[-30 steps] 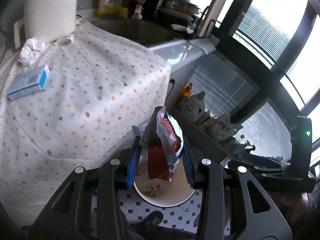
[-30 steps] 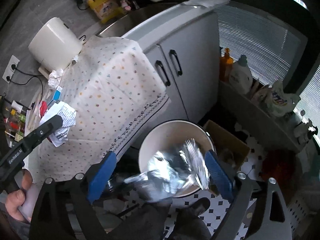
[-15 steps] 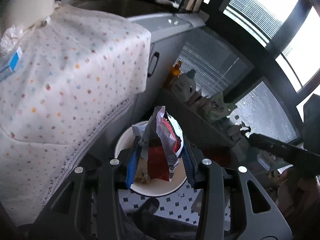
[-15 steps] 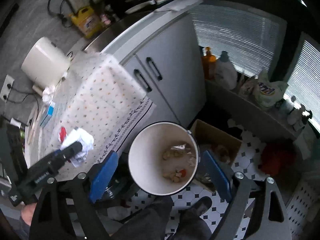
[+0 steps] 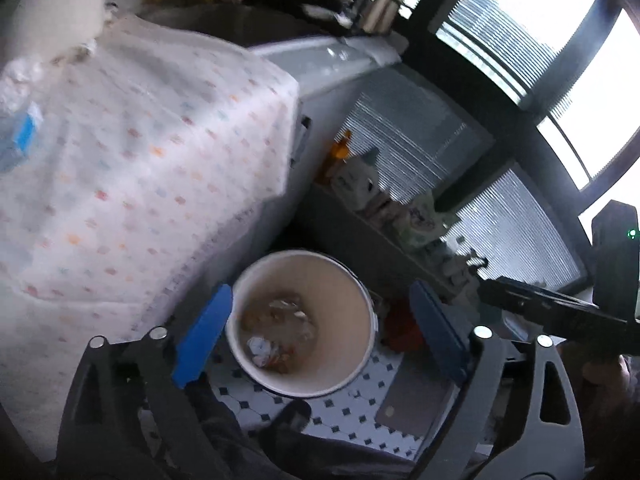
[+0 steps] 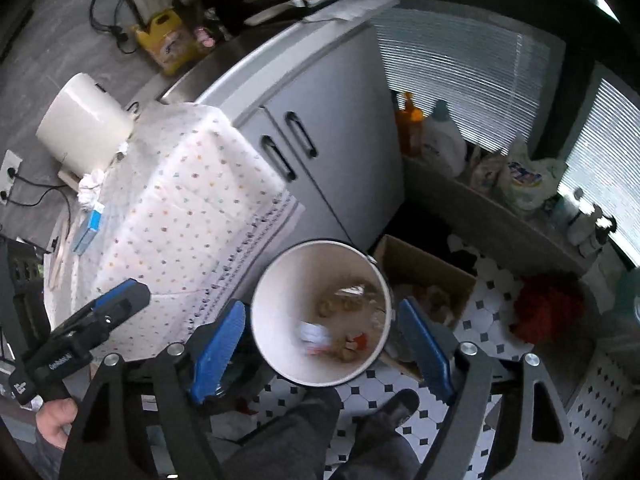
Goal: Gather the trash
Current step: 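Open both tools to drop the chip bag and wrapper into the bin, then move both tools back to the counter toward the tissue and plastic block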
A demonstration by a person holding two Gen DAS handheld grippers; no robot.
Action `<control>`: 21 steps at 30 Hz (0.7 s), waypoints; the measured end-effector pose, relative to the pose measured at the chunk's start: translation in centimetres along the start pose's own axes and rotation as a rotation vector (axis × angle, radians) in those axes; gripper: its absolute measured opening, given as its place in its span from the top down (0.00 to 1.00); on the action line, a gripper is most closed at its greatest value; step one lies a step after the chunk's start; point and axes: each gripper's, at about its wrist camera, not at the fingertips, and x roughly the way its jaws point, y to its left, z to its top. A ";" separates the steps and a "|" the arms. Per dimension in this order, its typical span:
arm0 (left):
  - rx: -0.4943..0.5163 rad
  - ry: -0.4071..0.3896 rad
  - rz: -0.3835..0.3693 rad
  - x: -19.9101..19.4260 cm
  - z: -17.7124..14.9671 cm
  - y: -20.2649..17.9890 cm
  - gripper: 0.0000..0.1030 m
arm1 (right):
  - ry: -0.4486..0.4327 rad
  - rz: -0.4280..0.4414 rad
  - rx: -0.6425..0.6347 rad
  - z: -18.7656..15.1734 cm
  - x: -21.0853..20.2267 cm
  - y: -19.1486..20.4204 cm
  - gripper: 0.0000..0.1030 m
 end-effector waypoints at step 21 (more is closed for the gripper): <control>-0.166 -0.269 0.208 -12.8 6.0 16.2 0.06 | -0.081 0.106 -0.252 6.6 3.3 20.4 0.08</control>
